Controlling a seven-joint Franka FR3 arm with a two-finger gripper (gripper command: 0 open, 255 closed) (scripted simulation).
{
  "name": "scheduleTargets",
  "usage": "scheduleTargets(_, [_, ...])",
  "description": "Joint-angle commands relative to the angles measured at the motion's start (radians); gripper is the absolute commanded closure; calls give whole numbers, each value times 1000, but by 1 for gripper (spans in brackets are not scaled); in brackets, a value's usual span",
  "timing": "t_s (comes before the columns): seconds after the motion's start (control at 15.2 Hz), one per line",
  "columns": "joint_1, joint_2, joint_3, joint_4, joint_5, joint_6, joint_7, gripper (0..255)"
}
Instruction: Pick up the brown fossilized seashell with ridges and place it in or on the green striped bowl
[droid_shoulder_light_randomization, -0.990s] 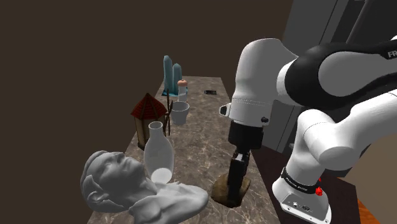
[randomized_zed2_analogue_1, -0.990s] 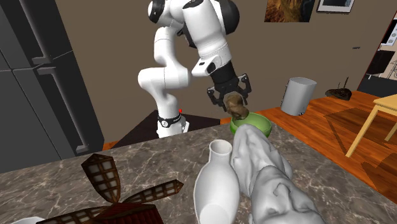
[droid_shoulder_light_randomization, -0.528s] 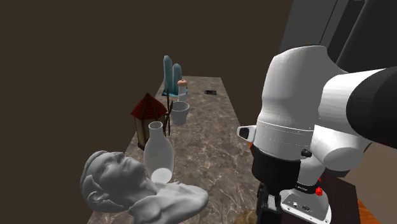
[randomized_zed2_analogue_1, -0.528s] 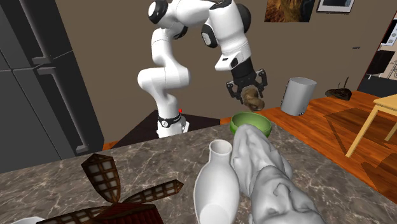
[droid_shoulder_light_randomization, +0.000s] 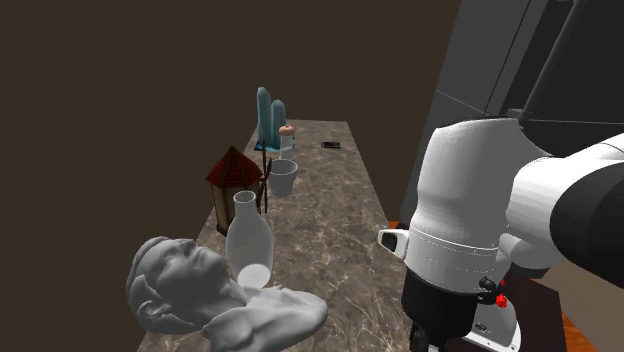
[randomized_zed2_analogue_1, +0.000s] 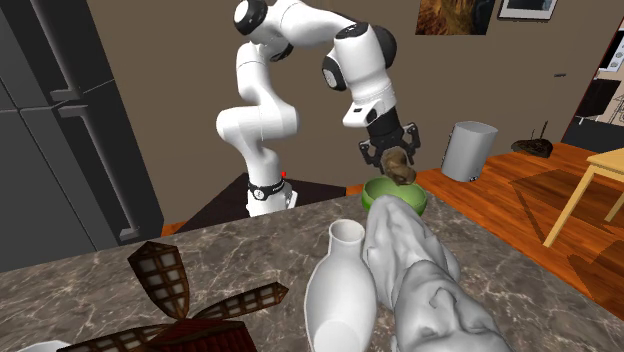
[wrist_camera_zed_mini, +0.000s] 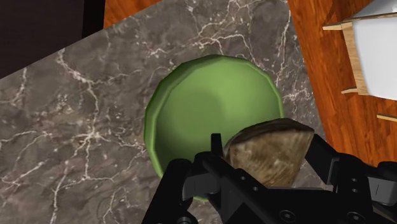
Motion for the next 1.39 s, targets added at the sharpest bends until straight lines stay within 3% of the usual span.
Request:
scheduleTargets(0.0, [0,16,18,-13,21,28,-15,255])
scheduleTargets(0.33, [0,63,68,-44,78,102,-57,255])
scheduleTargets(0.86, [0,63,68,-44,78,101,-57,255])
scheduleTargets(0.92, [0,63,68,-44,78,102,-57,0])
scheduleTargets(1.25, [0,63,68,-44,78,102,-57,0])
scheduleTargets(1.32, [5,27,31,-43,48,59,-44,0])
